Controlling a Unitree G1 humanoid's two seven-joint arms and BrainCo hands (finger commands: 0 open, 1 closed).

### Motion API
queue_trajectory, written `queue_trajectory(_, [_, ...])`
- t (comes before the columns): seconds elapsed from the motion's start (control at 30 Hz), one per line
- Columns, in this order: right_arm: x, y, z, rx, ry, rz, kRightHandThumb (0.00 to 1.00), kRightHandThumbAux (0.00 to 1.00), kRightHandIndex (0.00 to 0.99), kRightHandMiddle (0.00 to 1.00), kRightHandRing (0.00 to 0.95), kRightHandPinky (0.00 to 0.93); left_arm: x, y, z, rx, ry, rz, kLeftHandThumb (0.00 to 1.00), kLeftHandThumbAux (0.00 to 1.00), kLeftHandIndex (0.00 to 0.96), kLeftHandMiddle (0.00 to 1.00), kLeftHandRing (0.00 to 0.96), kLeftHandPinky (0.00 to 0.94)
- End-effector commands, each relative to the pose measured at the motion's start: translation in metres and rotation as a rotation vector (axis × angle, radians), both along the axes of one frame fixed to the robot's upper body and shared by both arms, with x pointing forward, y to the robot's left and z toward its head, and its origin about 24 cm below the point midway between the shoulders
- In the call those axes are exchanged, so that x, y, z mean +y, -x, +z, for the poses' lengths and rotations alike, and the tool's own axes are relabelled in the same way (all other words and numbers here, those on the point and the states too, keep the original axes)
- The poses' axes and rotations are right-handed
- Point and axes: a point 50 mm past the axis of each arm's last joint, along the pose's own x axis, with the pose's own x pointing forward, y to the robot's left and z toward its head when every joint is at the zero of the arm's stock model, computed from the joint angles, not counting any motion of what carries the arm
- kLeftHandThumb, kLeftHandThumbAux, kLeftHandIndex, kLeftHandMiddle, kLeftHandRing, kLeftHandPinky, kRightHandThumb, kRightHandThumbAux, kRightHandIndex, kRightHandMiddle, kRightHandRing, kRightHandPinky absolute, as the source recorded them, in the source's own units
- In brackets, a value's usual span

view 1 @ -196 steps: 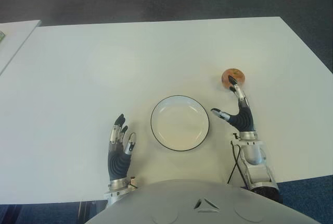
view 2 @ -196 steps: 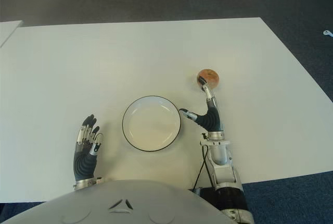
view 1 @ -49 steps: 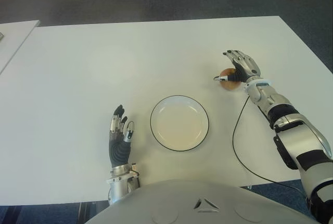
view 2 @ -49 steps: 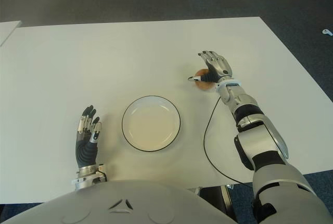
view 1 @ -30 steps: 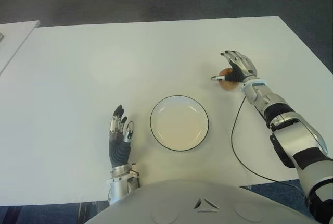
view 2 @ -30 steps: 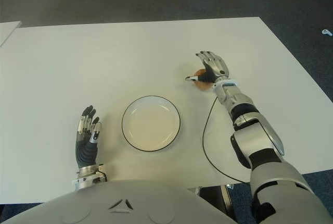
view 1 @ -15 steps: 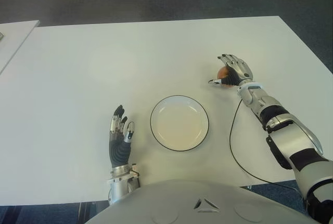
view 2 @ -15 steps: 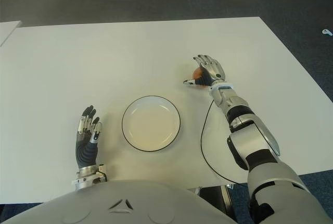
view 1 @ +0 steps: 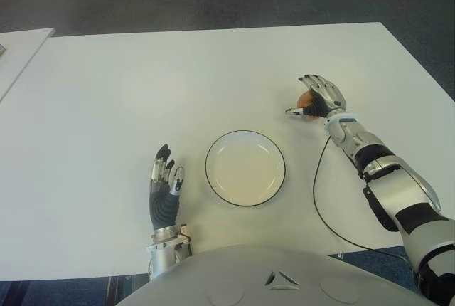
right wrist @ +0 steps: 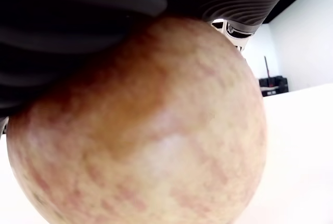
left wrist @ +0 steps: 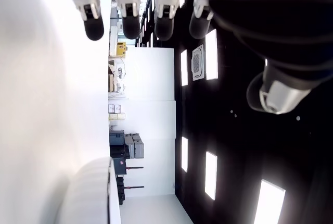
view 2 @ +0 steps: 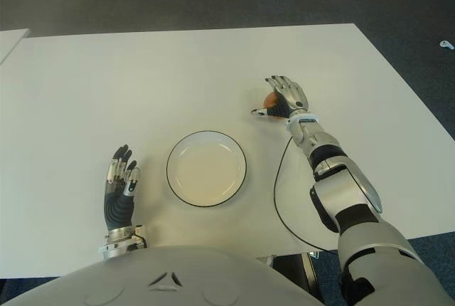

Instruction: Put the apples into the plate.

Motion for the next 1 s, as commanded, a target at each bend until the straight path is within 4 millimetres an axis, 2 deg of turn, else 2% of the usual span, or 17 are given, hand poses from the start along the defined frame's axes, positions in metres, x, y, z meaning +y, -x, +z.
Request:
queue_trajectory(0.03, [-0.005, 0.028, -0.040, 0.182, 0.039, -0.017, 0.311, 0.432, 0.000, 0.000, 0.000, 0.000, -0.005, 0.018, -0.017, 0.140, 0.045, 0.012, 0.082, 0.460, 0.000, 0.000, 0.000, 0.000])
queue_trajectory(0.4, [-0.007, 0.038, -0.051, 0.243, 0.048, -0.019, 0.311, 0.424, 0.000, 0.000, 0.000, 0.000, -0.004, 0.018, -0.015, 0.146, 0.033, -0.008, 0.085, 0.448, 0.000, 0.000, 0.000, 0.000])
queue_trajectory(1.0, [-0.010, 0.036, -0.049, 0.235, 0.035, -0.041, 0.301, 0.436, 0.000, 0.000, 0.000, 0.003, -0.004, 0.018, -0.012, 0.123, 0.022, -0.022, 0.068, 0.457, 0.000, 0.000, 0.000, 0.000])
